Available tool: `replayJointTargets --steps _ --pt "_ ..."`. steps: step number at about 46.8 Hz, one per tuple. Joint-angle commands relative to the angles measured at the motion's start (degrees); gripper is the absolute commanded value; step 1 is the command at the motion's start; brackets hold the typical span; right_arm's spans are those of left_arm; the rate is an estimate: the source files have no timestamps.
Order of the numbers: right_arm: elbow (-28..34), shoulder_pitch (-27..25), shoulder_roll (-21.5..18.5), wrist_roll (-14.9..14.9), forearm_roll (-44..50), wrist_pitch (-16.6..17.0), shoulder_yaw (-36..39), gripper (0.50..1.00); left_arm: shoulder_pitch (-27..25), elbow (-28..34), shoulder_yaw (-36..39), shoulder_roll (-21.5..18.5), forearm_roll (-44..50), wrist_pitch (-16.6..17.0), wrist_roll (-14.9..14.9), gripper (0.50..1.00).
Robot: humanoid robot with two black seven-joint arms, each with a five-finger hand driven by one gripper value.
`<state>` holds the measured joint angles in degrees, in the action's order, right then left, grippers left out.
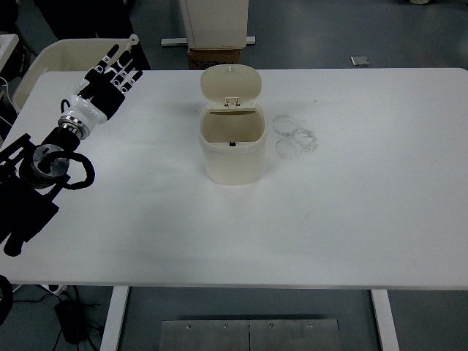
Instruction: Close trash bin
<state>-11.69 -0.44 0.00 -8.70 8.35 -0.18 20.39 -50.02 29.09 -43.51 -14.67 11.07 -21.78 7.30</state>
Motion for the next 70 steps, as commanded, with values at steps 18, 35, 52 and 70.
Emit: replayJointTargets --steps 18,35,52,70 --pt "0.00 0.00 0.00 0.00 0.00 0.00 0.00 0.993 0.18 2.98 -0.09 -0.36 0.44 0.34 0.00 1.000" --pt "0.00 0.00 0.00 0.00 0.00 0.00 0.00 0.993 0.09 3.25 -0.09 -0.71 0.09 1.31 0.00 1.000" --pt "0.00 0.00 0.00 0.00 0.00 0.00 0.00 0.993 0.01 3.42 0.00 -1.24 0.09 1.39 0.00 1.000" --pt "0.00 0.00 0.00 0.00 0.00 0.00 0.00 0.993 -0.26 6.58 0.70 -3.25 -0.35 1.04 -1.49 1.000"
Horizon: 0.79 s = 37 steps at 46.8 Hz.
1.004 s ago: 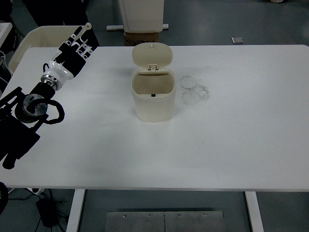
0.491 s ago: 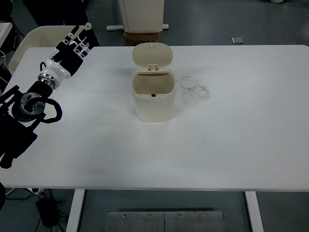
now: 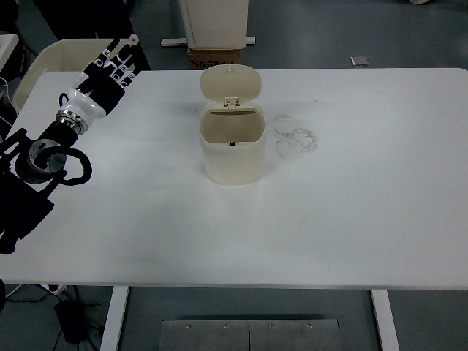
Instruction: Close trash bin
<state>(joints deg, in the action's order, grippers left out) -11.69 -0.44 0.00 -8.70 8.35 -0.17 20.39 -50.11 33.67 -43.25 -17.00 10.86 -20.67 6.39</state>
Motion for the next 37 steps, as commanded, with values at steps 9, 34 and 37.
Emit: replayJointTargets --steps 9,34,37 --pt "0.00 0.00 0.00 0.00 0.00 0.00 0.00 0.993 -1.39 9.21 2.46 -6.02 -0.58 0.54 -2.08 1.000" --pt "0.00 0.00 0.00 0.00 0.00 0.00 0.00 0.993 -12.90 16.69 19.07 -9.98 -9.89 0.45 -5.07 1.000" --pt "0.00 0.00 0.00 0.00 0.00 0.00 0.00 0.993 -15.19 16.69 21.88 -10.24 -10.51 0.45 -5.42 1.000"
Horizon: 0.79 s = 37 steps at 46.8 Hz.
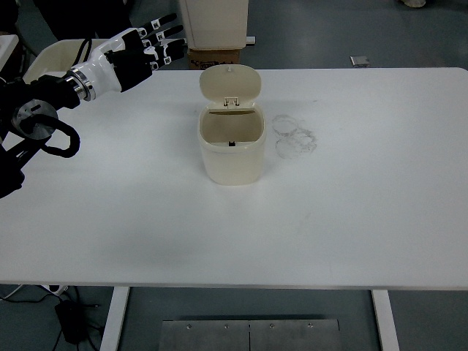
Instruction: Close trash bin
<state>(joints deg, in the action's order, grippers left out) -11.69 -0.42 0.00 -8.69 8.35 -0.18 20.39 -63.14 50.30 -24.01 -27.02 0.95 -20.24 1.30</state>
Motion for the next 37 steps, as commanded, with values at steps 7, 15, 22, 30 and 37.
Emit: replayJointTargets --steps 7,15,22,30,37 --pt "0.00 -0.02 0.00 -0.01 0.00 0.00 0.00 0.993 -6.82 0.59 8.18 -1.45 -3.31 -0.76 -0.42 1.000" --pt "0.00 -0.02 0.00 -0.01 0.00 0.00 0.00 0.993 -10.51 3.40 10.03 -1.98 -9.38 -0.85 -0.78 1.000" --pt "0.00 -0.02 0.00 -0.01 0.00 0.00 0.00 0.993 -13.24 3.76 12.05 -1.98 -15.35 -1.73 -1.65 1.000" --pt "0.00 -0.02 0.00 -0.01 0.00 0.00 0.00 0.993 -15.35 3.67 12.93 -1.81 -22.12 -4.63 -3.59 1.000" --pt "0.00 -0.02 0.00 -0.01 0.00 0.00 0.00 0.993 -17.72 3.67 13.55 -1.28 -28.97 -6.65 -3.59 1.000"
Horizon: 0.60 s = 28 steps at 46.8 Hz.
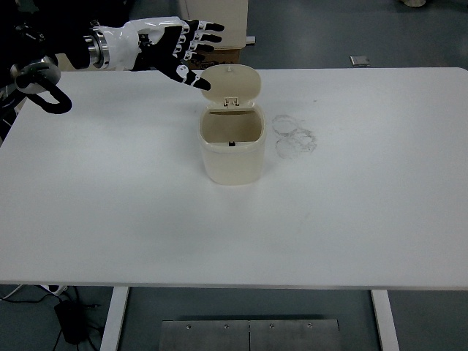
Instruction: Close trash bin
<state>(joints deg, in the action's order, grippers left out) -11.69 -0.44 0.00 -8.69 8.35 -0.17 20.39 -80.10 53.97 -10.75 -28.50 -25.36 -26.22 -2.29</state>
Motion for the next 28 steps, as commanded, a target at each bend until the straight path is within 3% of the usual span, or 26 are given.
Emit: replayJointTargets --steps 1,9,28 --pt "0.00 0.00 0.00 -0.01 0.00 0.00 0.00 0.993 -1.02 0.00 0.38 0.28 -3.63 -0.85 0.01 1.000" --pt "0.00 0.00 0.00 -0.01 0.00 0.00 0.00 0.993 -3.39 0.00 2.66 0.54 -8.65 -2.60 0.01 1.000" --pt "0.00 0.00 0.00 -0.01 0.00 0.00 0.00 0.993 -5.42 -0.18 7.41 5.29 -11.29 -2.52 -0.08 1.000"
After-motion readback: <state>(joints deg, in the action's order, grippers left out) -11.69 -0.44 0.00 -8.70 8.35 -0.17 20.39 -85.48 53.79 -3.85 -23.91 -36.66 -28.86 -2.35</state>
